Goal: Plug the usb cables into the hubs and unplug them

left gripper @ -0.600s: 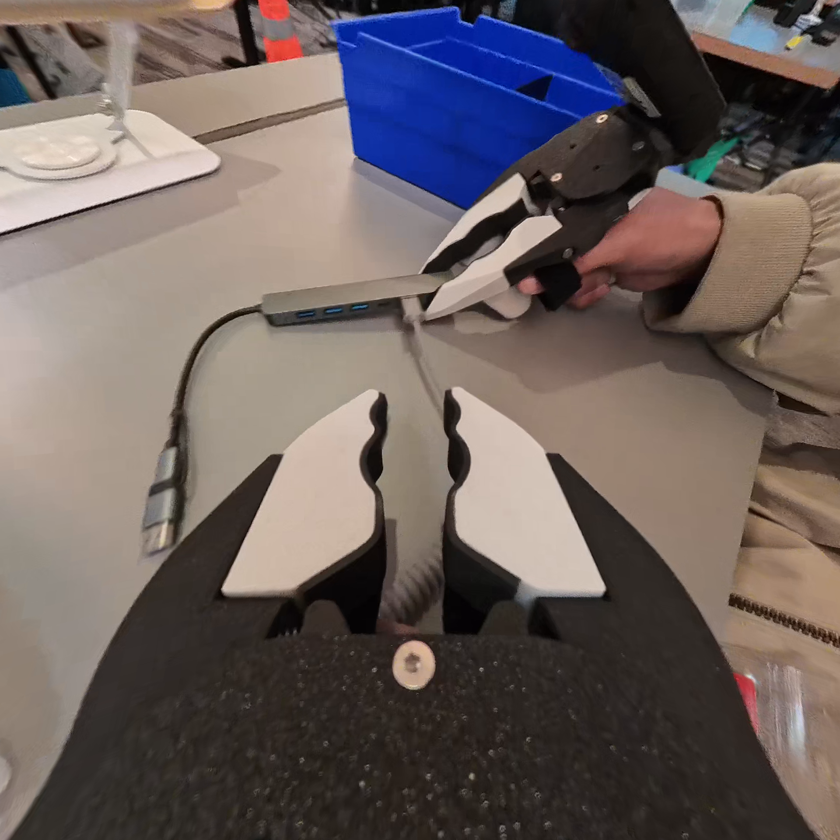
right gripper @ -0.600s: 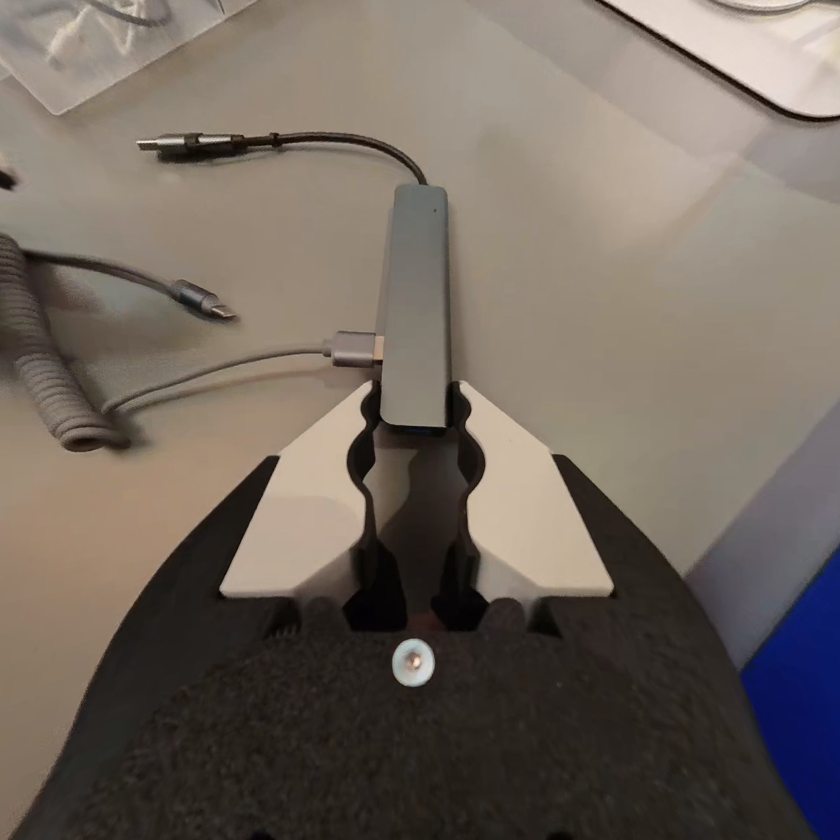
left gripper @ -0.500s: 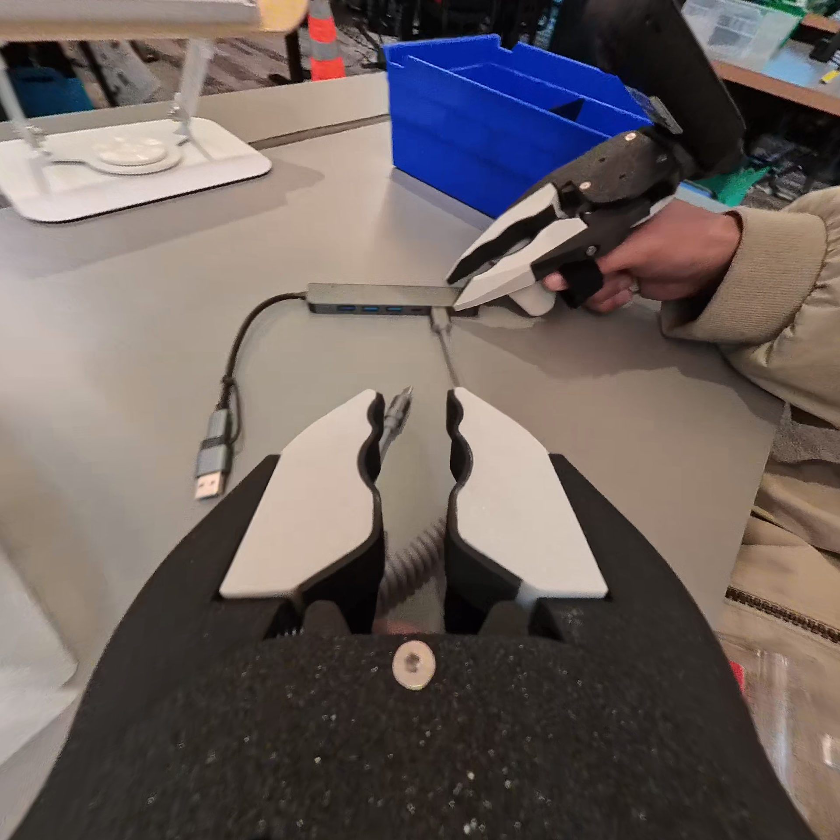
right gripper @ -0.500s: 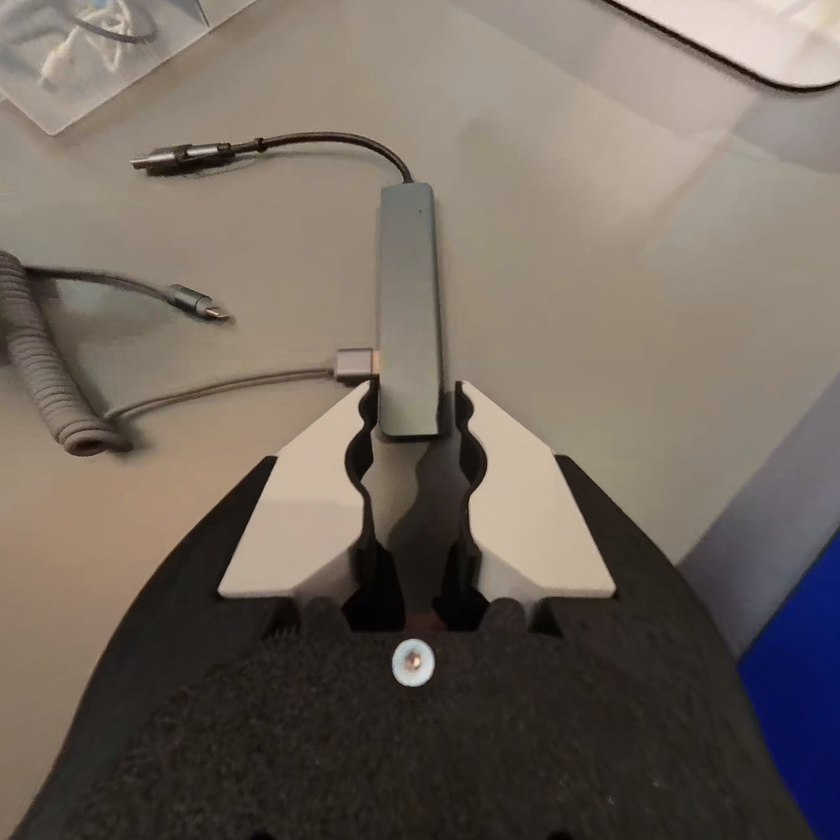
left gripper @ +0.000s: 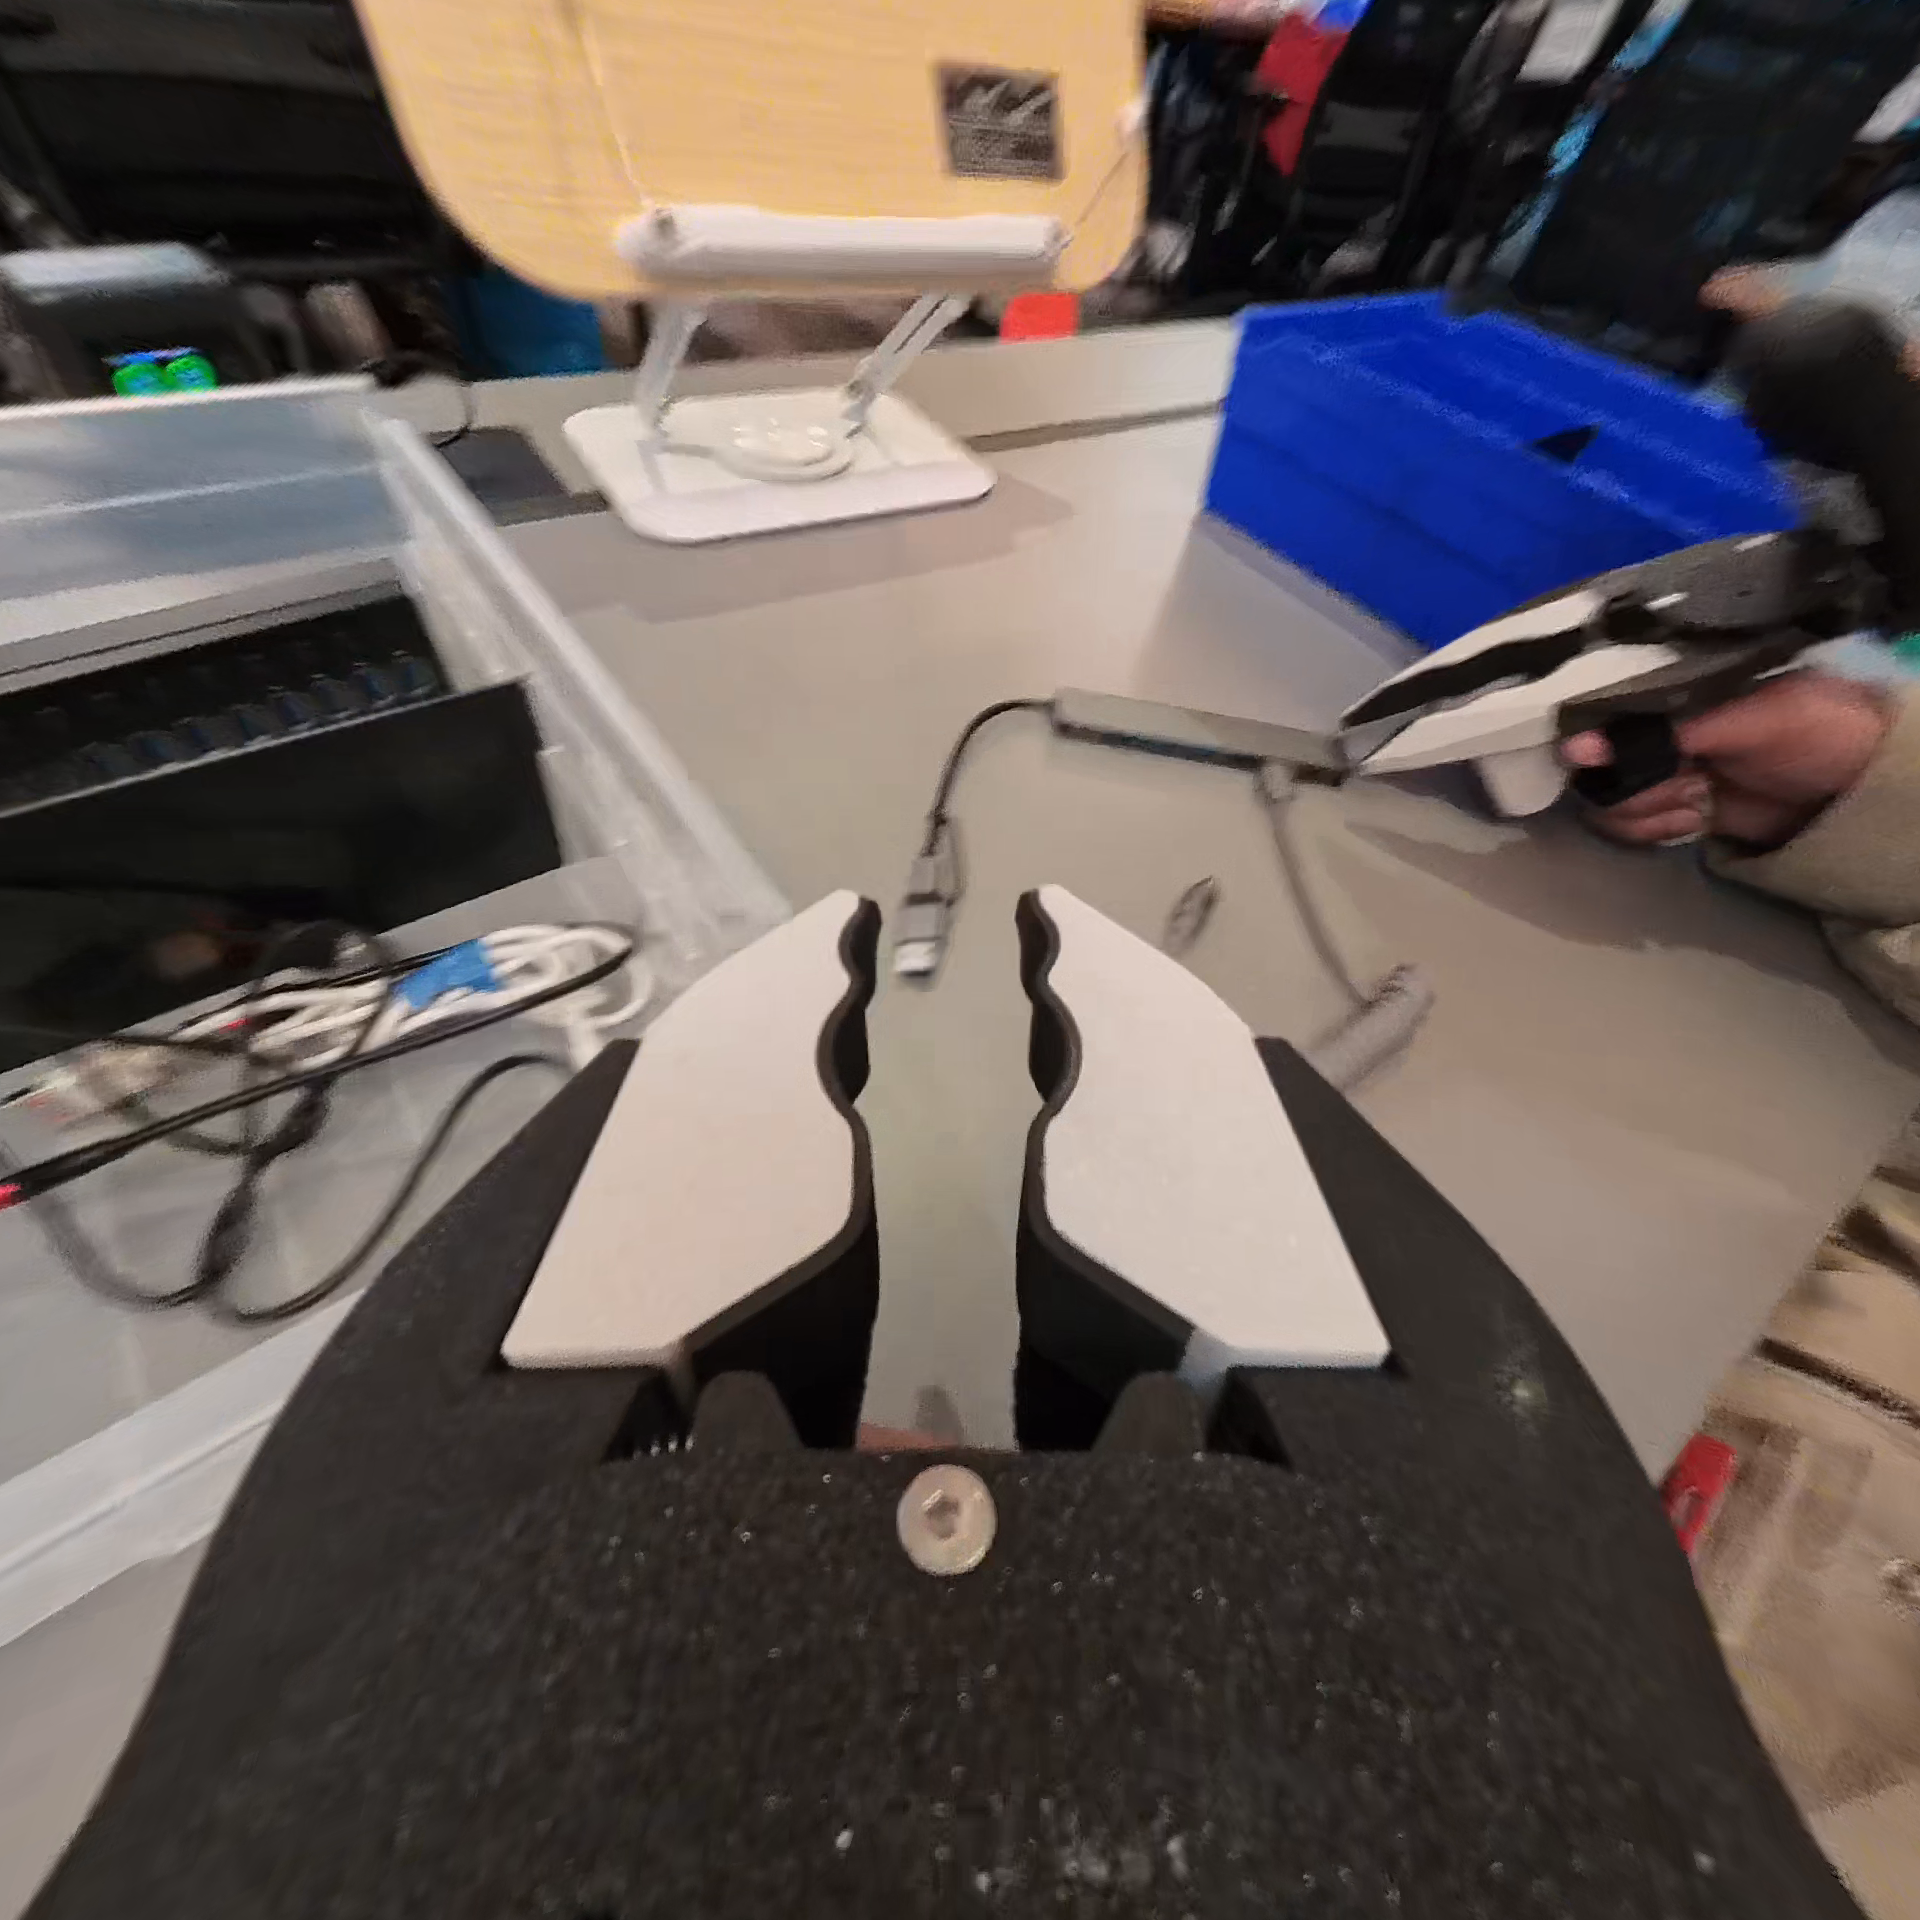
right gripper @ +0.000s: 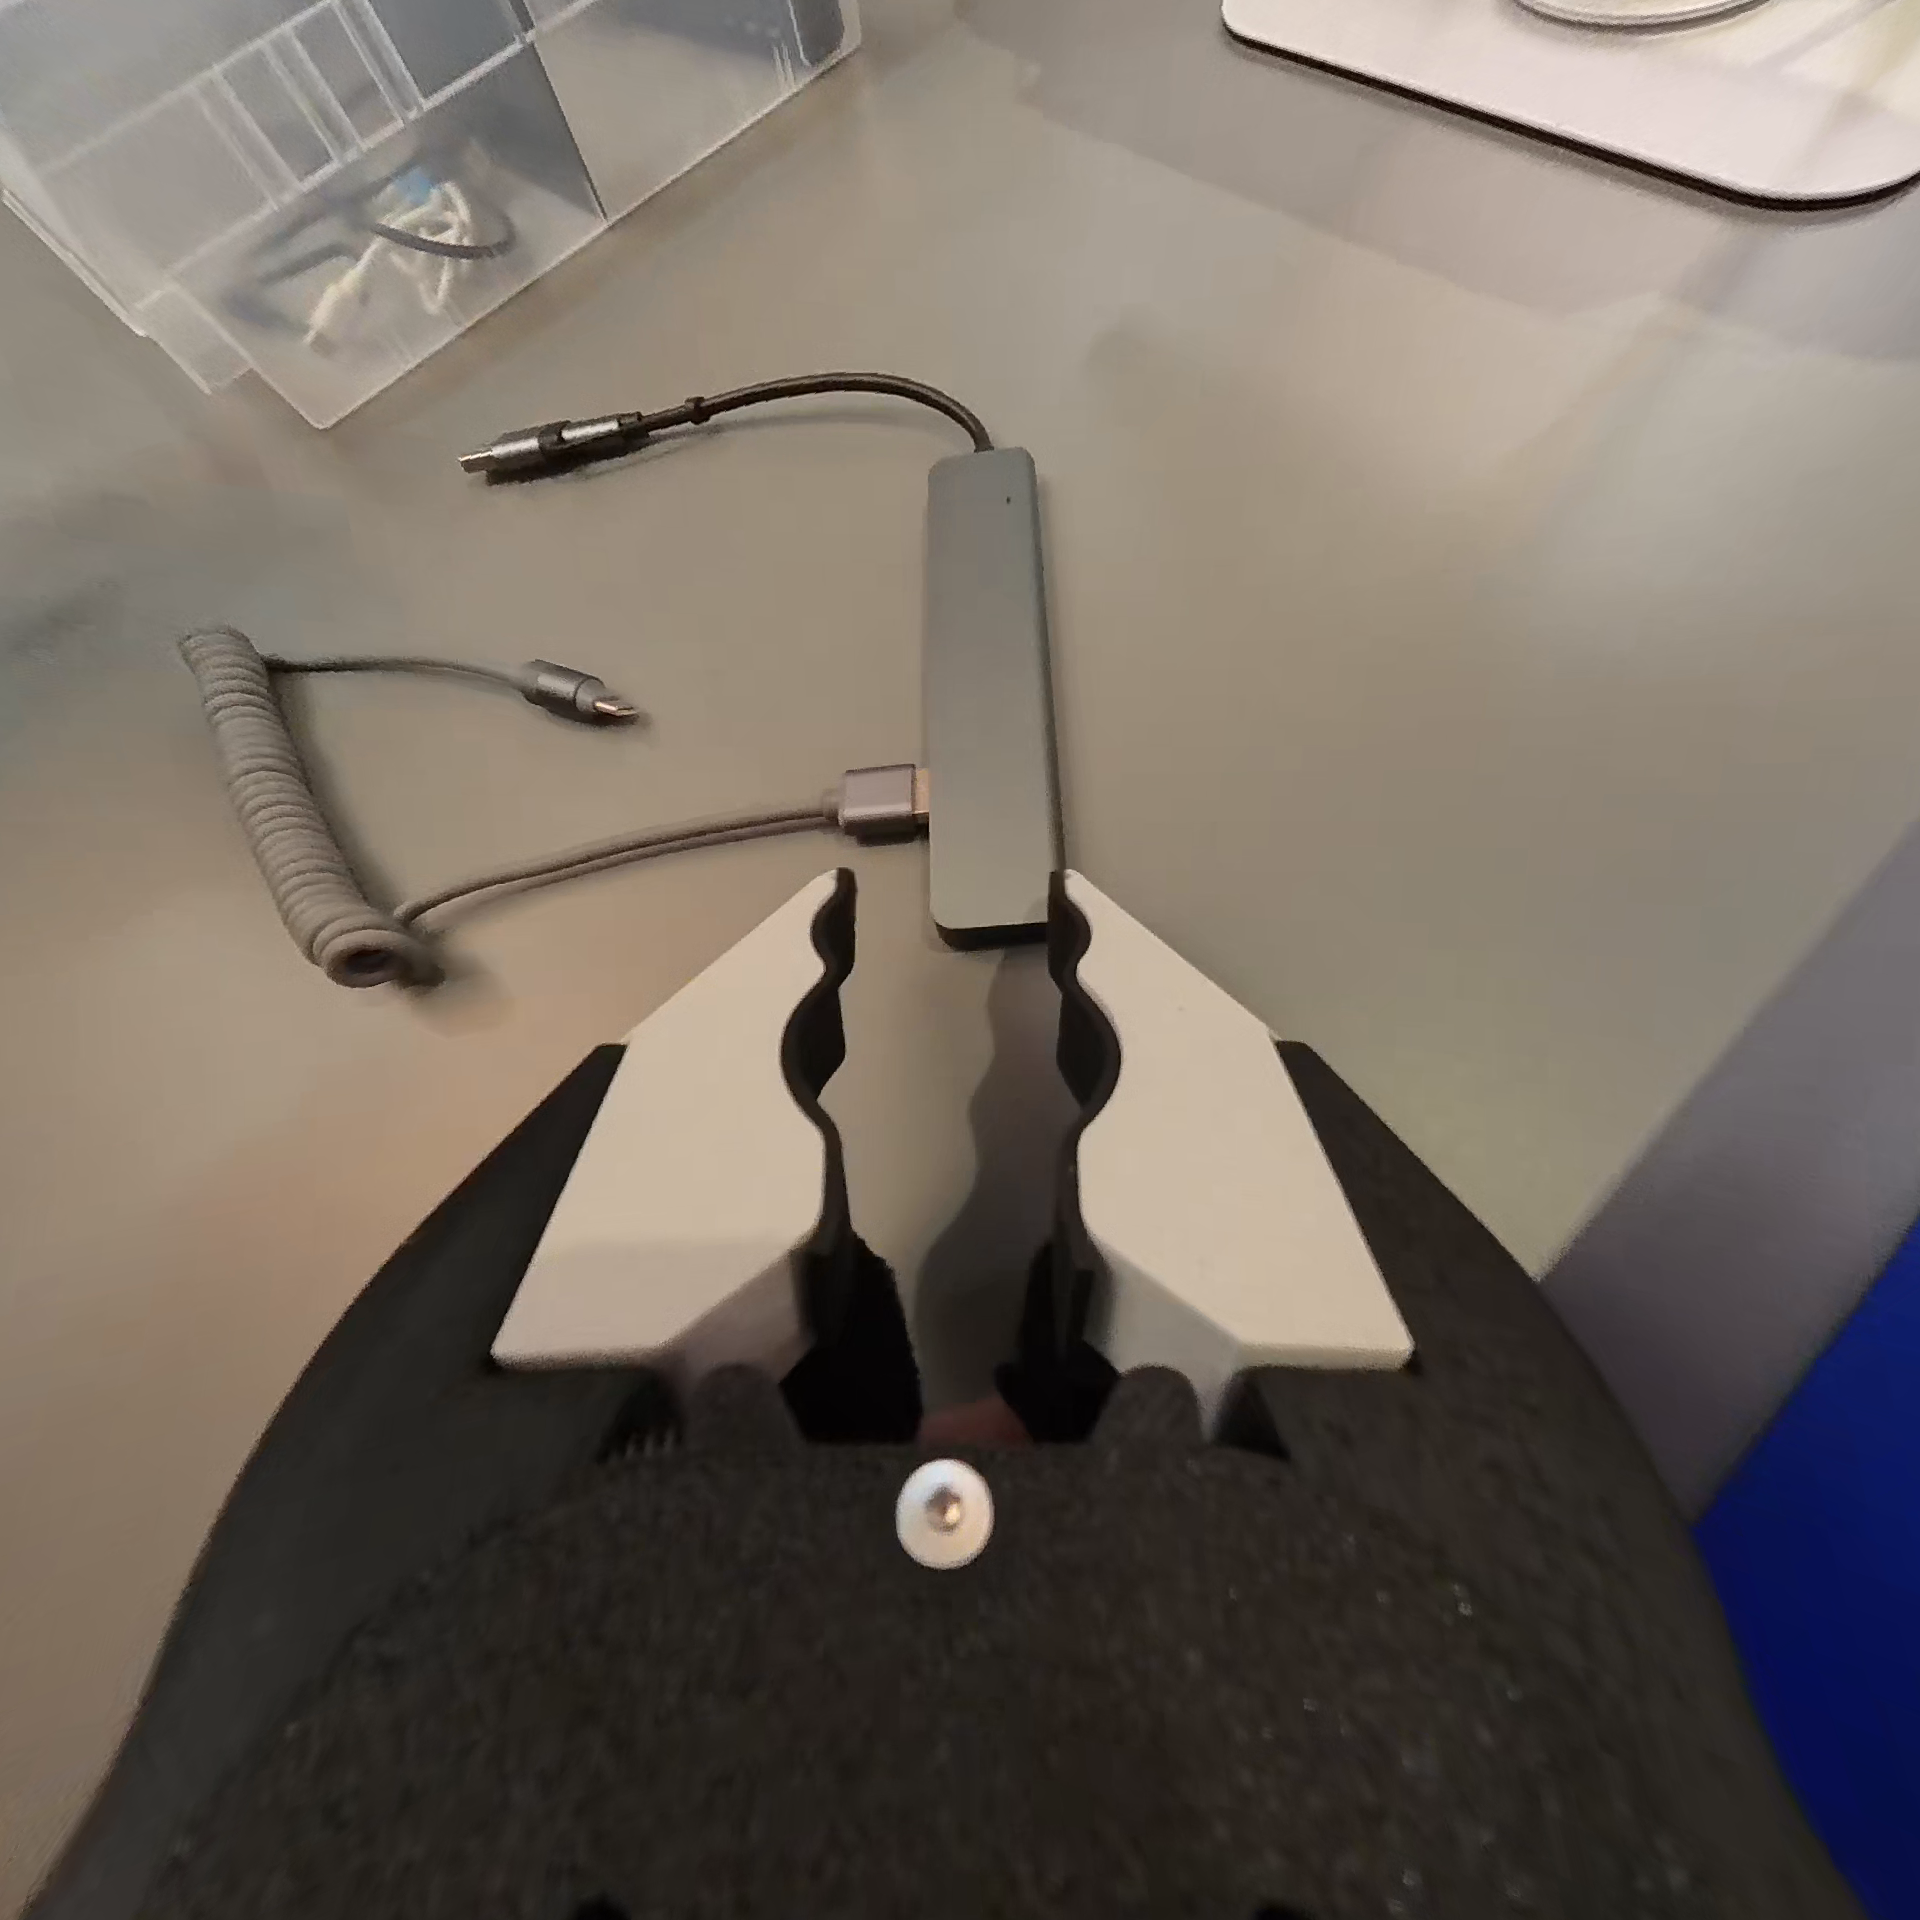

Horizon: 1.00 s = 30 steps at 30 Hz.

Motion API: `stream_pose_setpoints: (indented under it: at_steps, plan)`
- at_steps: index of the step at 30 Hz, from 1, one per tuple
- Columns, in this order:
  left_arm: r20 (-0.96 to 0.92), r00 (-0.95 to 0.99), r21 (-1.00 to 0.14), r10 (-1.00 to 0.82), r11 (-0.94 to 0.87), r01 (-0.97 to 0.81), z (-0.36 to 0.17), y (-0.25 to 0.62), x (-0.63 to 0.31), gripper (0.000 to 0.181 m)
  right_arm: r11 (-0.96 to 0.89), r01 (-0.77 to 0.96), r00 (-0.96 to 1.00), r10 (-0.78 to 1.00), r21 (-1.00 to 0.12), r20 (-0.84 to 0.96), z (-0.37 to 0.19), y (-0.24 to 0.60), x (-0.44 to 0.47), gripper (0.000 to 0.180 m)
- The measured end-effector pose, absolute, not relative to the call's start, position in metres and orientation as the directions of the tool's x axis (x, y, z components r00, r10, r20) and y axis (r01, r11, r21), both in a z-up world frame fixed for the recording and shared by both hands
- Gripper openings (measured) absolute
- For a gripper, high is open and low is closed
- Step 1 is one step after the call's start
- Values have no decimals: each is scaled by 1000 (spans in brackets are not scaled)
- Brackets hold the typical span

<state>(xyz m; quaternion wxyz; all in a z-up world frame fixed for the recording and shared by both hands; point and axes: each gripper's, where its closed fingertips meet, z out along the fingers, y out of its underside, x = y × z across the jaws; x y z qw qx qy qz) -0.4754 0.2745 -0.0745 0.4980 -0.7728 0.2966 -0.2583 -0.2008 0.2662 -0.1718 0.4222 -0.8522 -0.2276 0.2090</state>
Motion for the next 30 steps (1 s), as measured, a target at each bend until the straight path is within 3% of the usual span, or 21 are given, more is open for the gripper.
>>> stream_pose_setpoints:
  at_steps: [3,8,13,16,20,27,30]
  plan:
    - [15,813,-843,-582,-444,-303,-87,309,-521,27,-548,210,801,572,-810,-179,-173,266,-202,36]
    - [-43,911,-733,-410,-607,-308,-101,374,-586,45,-551,198,792,577,-811,-199,-171,265,-203,37]
    - [-83,958,-591,-275,-760,-269,-133,421,-627,50,-574,178,782,575,-799,-240,-173,264,-203,36]
    - [-105,975,-609,-195,-762,-218,-138,437,-636,41,-586,160,775,573,-794,-267,-173,264,-202,36]
    - [-164,965,-636,-205,-726,-262,-136,437,-638,0,-593,156,771,573,-790,-278,-173,264,-202,36]
    - [-137,955,-642,-264,-710,-289,-123,421,-630,0,-596,167,770,577,-786,-274,-175,263,-203,35]
    - [-97,962,-544,-255,-796,-266,-144,407,-629,7,-592,172,771,578,-788,-266,-174,263,-203,35]
